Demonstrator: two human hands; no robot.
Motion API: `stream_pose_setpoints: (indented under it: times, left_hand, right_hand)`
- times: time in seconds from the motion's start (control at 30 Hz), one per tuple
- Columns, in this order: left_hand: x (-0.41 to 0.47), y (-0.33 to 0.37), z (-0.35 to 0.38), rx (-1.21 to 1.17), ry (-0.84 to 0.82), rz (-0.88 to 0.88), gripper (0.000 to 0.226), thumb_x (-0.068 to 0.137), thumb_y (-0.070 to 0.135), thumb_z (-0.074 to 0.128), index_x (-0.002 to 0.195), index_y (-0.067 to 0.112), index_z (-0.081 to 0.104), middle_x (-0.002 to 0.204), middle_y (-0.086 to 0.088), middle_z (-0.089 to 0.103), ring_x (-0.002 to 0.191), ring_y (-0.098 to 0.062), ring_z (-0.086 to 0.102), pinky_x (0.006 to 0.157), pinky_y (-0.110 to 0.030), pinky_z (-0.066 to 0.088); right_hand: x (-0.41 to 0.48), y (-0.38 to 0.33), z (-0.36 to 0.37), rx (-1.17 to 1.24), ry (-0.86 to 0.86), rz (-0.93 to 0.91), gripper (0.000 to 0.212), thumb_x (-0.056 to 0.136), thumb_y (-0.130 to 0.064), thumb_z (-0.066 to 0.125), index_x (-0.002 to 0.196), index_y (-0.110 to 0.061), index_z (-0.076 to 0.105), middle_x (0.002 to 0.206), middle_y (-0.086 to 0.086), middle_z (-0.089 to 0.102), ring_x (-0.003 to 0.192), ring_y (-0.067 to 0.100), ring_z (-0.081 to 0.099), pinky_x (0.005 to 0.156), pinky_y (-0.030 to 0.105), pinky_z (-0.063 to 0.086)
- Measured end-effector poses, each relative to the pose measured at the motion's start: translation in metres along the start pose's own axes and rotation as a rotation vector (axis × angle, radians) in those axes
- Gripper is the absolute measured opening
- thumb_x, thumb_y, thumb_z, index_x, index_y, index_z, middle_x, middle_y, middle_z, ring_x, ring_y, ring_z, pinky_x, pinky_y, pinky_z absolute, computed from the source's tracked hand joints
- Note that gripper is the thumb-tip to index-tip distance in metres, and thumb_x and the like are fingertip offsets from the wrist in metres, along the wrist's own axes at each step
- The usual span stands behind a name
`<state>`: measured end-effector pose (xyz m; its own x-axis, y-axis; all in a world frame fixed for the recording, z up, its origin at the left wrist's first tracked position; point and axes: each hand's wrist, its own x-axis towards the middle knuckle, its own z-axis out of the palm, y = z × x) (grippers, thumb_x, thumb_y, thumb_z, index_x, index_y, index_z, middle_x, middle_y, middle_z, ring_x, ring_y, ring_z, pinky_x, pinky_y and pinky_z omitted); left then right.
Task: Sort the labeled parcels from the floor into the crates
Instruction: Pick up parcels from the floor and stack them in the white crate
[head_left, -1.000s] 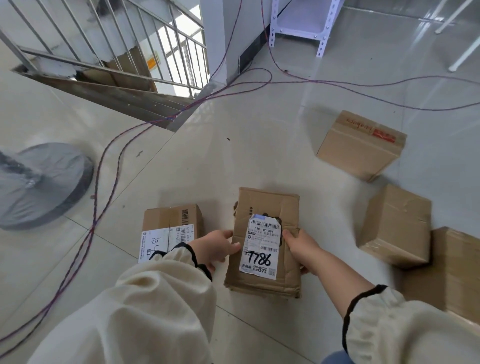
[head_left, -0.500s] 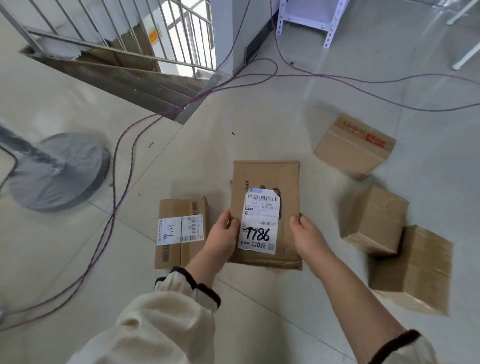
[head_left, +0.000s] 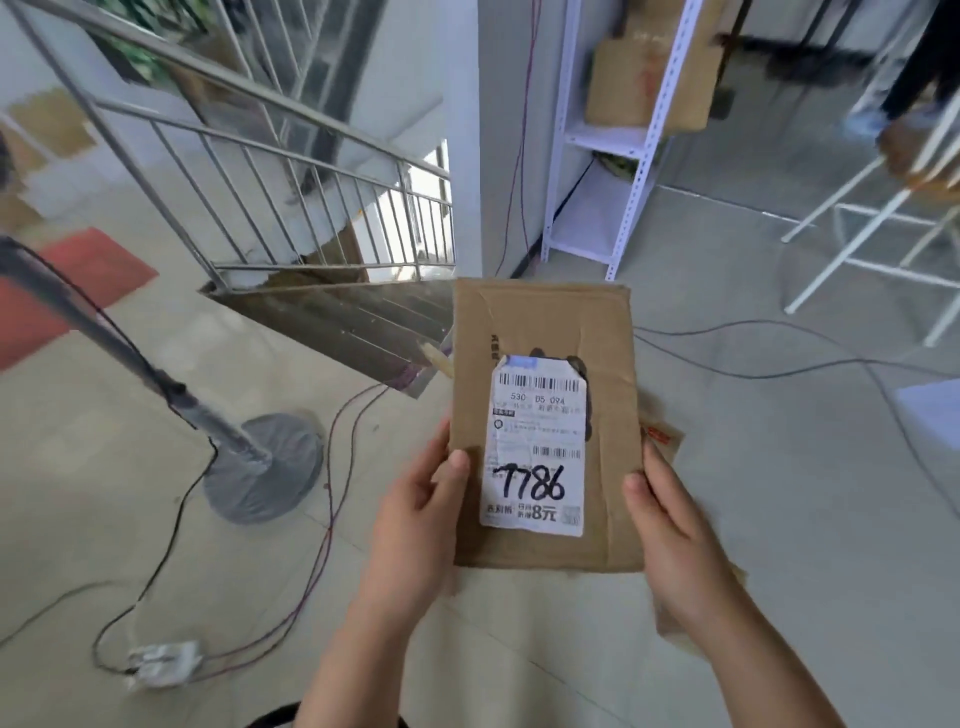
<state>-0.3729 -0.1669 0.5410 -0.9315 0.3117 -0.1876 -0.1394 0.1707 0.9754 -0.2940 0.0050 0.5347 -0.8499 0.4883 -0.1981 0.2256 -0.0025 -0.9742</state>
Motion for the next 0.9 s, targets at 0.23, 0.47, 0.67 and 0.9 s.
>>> stream_pose_setpoints:
  times: [0.23, 0.47, 0.67, 0.9]
  left_hand:
    - [-0.084, 0.186, -0.023, 0.155, -0.009, 0.176, 0.039, 0.098, 0.025, 0.044, 0.122, 0.055, 0.046, 0.120, 0.034, 0.058, 0.116, 0.015, 0.048, 0.092, -0.009, 0.039]
    - [-0.132, 0.246, -0.040, 0.166, -0.011, 0.262, 0.029, 0.093, 0.043, 0.041, 0.114, 0.063, 0.044, 0.104, 0.028, 0.067, 0.103, 0.002, 0.061, 0.092, -0.035, 0.049]
    - [-0.146, 0.268, -0.062, 0.403, 0.046, 0.413, 0.040, 0.098, 0.039, 0.036, 0.137, 0.046, 0.039, 0.115, 0.009, 0.063, 0.105, -0.011, 0.058, 0.087, -0.034, 0.049]
    - [-0.150, 0.288, -0.049, 0.335, -0.228, 0.521, 0.038, 0.099, 0.033, 0.036, 0.135, 0.042, 0.046, 0.104, 0.027, 0.062, 0.097, 0.007, 0.056, 0.075, -0.010, 0.041]
  right_hand:
    - [-0.093, -0.174, -0.041, 0.042, -0.040, -0.106, 0.043, 0.096, -0.008, 0.041, 0.120, -0.044, 0.043, 0.116, -0.043, 0.049, 0.103, -0.033, 0.041, 0.090, -0.007, 0.030]
    - [-0.143, -0.230, -0.040, -0.056, -0.061, -0.176, 0.047, 0.100, -0.021, 0.039, 0.144, -0.032, 0.032, 0.141, -0.021, 0.041, 0.131, -0.005, 0.035, 0.108, 0.016, 0.025]
    - [-0.183, -0.250, -0.016, 0.005, 0.063, -0.242, 0.041, 0.100, -0.017, 0.038, 0.127, -0.047, 0.030, 0.118, -0.040, 0.041, 0.105, -0.030, 0.036, 0.081, -0.010, 0.027]
    - [-0.231, -0.257, -0.027, 0.059, 0.289, -0.307, 0.041, 0.100, -0.016, 0.038, 0.136, -0.035, 0.042, 0.120, -0.033, 0.055, 0.113, -0.018, 0.048, 0.095, 0.004, 0.039]
